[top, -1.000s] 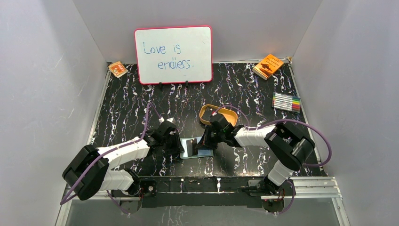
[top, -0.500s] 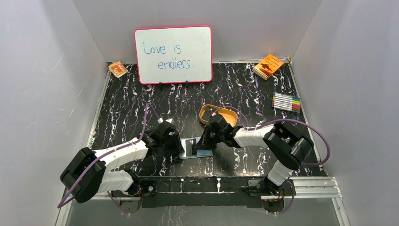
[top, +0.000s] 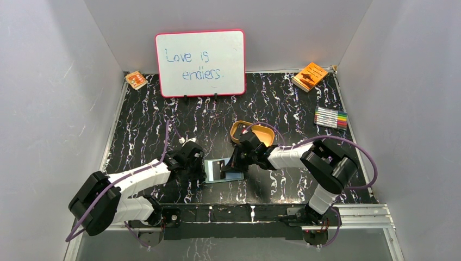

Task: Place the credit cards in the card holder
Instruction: Insert the credit card into the card holder.

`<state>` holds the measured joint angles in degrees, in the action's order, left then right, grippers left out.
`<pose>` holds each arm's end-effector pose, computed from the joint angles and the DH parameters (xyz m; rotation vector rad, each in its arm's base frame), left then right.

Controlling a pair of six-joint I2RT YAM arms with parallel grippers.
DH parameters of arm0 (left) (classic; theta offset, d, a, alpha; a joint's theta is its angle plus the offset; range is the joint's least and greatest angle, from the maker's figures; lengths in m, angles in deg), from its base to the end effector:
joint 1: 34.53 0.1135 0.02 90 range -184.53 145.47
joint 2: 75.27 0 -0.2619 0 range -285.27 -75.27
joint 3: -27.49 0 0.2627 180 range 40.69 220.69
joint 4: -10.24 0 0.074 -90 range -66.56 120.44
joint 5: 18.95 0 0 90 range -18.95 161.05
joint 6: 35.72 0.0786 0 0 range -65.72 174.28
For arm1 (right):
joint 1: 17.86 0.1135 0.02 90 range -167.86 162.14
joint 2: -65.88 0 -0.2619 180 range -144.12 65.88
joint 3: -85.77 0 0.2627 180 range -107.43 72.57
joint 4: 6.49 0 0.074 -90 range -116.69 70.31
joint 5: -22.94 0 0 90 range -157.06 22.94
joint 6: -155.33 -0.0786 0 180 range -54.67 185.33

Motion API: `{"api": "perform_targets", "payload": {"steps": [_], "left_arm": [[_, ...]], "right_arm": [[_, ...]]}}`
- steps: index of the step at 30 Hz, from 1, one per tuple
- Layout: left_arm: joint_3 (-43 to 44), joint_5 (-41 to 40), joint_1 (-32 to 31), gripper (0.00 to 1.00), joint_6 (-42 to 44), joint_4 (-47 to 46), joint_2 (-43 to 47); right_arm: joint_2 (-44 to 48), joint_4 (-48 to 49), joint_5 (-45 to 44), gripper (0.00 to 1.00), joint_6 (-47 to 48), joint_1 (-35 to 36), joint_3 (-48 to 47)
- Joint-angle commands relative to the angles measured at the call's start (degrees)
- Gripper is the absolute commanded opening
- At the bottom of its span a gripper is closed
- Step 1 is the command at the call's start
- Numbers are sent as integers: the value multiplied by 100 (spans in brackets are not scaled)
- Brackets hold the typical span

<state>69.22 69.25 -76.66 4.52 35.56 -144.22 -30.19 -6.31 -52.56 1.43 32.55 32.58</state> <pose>0.1888 -0.1674 0.1167 -0.1868 2.5931 -0.6051 0.2082 0.2826 0.0934 0.1651 2.6563 1.1610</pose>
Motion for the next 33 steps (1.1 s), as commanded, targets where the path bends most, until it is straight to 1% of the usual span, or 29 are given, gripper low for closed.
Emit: {"api": "perform_targets", "payload": {"steps": [1, 25, 29, 31, 33], "left_arm": [[-109, 58, 0, 1, 107, 5, -84], [-85, 180, 2, 1, 164, -237, -292], [-68, 180, -4, 1, 160, -206, -287], [-62, 165, 0, 1, 172, -168, -271], [-67, 139, -6, 1, 173, -140, -260]], "right_arm": [[-190, -337, -237, 0, 104, 96, -145], [-351, -388, -135, 0, 294, 199, -369], [-301, -595, -155, 0, 459, 205, -444], [-254, -775, -204, 6, 576, 198, -509], [-187, -958, -284, 16, 645, 200, -556]]}}
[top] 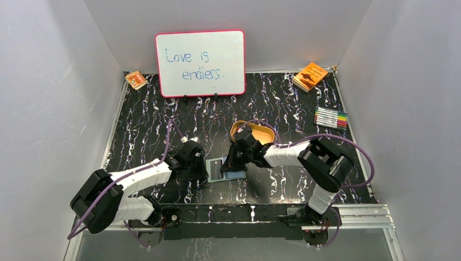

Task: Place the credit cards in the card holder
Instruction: Insert the credit card into the card holder.

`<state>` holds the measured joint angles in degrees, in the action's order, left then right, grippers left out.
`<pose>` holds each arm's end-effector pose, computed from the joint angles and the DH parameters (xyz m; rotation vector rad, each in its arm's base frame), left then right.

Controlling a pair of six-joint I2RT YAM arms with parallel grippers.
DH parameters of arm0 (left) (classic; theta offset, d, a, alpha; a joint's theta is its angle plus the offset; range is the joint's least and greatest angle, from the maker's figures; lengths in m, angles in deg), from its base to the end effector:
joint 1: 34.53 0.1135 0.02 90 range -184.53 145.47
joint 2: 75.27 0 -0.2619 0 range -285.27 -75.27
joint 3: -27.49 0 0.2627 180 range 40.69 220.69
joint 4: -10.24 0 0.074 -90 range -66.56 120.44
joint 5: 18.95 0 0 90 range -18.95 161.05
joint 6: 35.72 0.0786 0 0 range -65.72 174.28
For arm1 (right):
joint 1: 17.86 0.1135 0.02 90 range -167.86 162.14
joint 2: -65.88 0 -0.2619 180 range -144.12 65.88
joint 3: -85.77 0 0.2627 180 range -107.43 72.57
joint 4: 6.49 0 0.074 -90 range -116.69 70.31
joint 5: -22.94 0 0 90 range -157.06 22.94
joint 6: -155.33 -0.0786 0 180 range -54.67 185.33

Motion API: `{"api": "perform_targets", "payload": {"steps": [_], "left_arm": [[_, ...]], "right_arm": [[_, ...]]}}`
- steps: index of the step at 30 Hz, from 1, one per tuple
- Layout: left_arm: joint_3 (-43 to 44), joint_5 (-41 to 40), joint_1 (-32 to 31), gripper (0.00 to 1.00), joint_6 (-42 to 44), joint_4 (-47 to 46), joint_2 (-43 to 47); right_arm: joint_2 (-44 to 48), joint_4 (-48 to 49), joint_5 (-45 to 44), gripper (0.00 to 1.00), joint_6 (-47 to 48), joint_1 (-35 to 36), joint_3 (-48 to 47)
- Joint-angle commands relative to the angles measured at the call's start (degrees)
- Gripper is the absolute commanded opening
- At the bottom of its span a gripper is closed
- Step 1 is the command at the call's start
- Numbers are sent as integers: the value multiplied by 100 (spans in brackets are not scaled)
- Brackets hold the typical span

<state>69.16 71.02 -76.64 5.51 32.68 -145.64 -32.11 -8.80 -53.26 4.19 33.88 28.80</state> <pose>0.1916 -0.1731 0.1152 -0.1507 2.5853 -0.6504 0.2107 0.2974 0.0973 0.0794 2.6578 1.1322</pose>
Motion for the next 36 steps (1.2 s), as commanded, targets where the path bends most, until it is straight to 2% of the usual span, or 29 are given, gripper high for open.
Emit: {"api": "perform_targets", "payload": {"steps": [1, 5, 10, 16, 20, 24, 29, 36], "left_arm": [[-65, -48, -8, 1, 70, 161, -110], [-56, -96, -8, 1, 61, 207, -72], [-24, -136, -3, 1, 66, 259, -21], [77, -210, -6, 1, 87, 409, 88], [178, -250, -3, 2, 120, 536, 182], [284, -277, -3, 2, 154, 622, 269], [370, -182, -6, 3, 158, 437, 174], [630, -32, -3, 2, 162, 307, -195]], "right_arm": [[70, -793, -280, 20, 389, 67, -197], [311, -1077, -521, 37, 459, 71, -233], [615, -1615, -769, 51, 564, 72, -346], [1061, -2190, -1002, 62, 796, 71, -565], [1326, -2508, -1048, 65, 1086, 71, -738], [1606, -2545, -1238, 64, 1312, 72, -667], [1497, -2111, -1139, 57, 1400, 31, -541], [867, -2215, -1561, 32, 1252, -19, -879]]}}
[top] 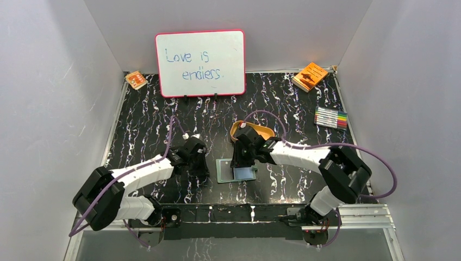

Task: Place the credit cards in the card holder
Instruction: Insert the credit card into the card holder.

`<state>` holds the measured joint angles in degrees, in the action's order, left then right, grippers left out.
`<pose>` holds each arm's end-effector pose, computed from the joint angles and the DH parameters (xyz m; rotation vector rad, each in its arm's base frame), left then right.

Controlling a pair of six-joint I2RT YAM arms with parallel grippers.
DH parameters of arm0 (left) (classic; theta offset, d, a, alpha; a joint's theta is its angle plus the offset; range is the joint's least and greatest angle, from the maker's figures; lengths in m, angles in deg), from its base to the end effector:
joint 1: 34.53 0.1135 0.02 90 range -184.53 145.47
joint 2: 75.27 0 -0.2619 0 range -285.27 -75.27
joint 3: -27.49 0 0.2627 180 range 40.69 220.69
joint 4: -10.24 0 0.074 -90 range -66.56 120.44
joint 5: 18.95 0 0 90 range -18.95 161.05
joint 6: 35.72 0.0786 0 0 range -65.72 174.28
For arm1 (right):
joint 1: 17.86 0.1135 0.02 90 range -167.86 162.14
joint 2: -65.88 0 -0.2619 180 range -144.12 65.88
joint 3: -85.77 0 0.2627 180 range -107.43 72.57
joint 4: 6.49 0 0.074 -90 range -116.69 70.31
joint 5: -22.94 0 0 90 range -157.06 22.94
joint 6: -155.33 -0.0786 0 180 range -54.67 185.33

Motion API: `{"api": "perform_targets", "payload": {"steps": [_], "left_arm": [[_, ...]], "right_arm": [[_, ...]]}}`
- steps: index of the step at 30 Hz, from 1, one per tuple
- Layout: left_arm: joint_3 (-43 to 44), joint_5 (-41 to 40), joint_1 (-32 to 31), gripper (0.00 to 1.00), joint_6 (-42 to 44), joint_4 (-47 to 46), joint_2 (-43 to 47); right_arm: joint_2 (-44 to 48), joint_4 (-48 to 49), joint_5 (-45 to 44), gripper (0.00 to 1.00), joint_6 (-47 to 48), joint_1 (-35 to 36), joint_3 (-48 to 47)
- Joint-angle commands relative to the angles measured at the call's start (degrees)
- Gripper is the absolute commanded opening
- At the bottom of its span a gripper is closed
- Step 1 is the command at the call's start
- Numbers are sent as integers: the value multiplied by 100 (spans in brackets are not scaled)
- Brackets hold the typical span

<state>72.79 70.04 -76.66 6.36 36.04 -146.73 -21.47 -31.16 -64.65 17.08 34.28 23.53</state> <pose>0.1986 -0.1778 0.1258 -0.1388 2.5887 -0.6160 0.2087 0.2738 0.1472 -0.1090 2.6153 0.7715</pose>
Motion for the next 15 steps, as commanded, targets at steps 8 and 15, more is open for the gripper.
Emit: {"api": "perform_targets", "payload": {"steps": [8, 15], "left_arm": [[352, 61, -2, 2, 151, -73, -278], [262, 102, -4, 2, 152, -262, -541]], "right_arm": [[-528, -399, -668, 19, 74, -155, -523], [-707, -330, -483, 12, 131, -153, -562]]}}
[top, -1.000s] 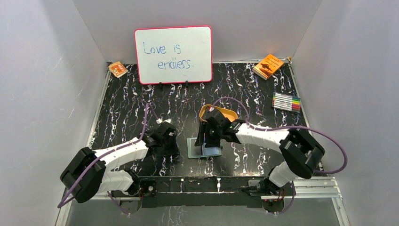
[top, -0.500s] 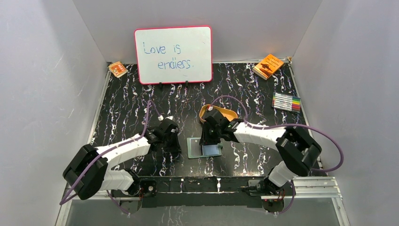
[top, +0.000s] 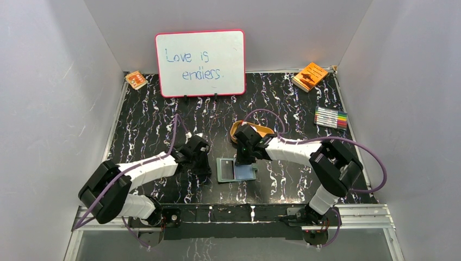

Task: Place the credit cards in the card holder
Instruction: Insert the credit card into the card holder.

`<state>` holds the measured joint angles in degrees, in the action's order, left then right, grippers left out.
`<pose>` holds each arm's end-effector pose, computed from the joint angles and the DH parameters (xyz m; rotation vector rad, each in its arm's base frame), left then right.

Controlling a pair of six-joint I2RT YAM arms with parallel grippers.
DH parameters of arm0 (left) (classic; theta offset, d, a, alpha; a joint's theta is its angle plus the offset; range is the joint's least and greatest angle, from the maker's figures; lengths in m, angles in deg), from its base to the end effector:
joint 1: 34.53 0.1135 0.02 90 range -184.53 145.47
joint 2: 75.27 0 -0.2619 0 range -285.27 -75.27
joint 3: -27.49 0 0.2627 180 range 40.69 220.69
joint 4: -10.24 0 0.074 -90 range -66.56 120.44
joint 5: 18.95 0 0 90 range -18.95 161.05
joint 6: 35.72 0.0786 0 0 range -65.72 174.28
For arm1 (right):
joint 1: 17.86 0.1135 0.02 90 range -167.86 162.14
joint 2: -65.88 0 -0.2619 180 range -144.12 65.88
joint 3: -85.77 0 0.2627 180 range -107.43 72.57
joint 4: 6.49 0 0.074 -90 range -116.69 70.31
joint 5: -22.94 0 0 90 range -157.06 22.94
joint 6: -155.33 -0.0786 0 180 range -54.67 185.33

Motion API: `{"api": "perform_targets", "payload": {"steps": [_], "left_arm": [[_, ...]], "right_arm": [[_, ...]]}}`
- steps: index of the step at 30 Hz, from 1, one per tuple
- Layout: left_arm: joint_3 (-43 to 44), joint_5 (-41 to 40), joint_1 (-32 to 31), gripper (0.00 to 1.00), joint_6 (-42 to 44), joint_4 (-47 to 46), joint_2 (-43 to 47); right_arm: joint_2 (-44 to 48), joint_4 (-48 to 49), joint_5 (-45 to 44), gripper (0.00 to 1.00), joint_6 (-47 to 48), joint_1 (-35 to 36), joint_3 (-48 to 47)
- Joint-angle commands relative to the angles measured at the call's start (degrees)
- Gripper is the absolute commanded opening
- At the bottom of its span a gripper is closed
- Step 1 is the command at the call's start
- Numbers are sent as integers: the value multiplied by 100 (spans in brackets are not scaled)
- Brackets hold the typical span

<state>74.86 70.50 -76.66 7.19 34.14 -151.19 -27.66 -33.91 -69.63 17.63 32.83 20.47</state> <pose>0.2082 -0.1873 0.1210 -0.1168 2.5990 -0.6122 0.2268 0.2714 0.1247 -0.0509 2.6567 0.5825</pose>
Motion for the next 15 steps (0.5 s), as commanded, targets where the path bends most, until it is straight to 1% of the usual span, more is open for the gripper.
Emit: {"api": "perform_targets", "payload": {"steps": [1, 4, 15], "left_arm": [[48, 56, -3, 2, 71, -96, -136], [5, 249, -6, 2, 75, -193, -213], [1, 418, -5, 2, 77, -420, -424]], "right_arm": [[-106, -27, 38, 11, 81, -15, -257], [-174, 7, 109, 10, 104, -9, -314], [-389, -55, 222, 9, 148, -10, -424]]}}
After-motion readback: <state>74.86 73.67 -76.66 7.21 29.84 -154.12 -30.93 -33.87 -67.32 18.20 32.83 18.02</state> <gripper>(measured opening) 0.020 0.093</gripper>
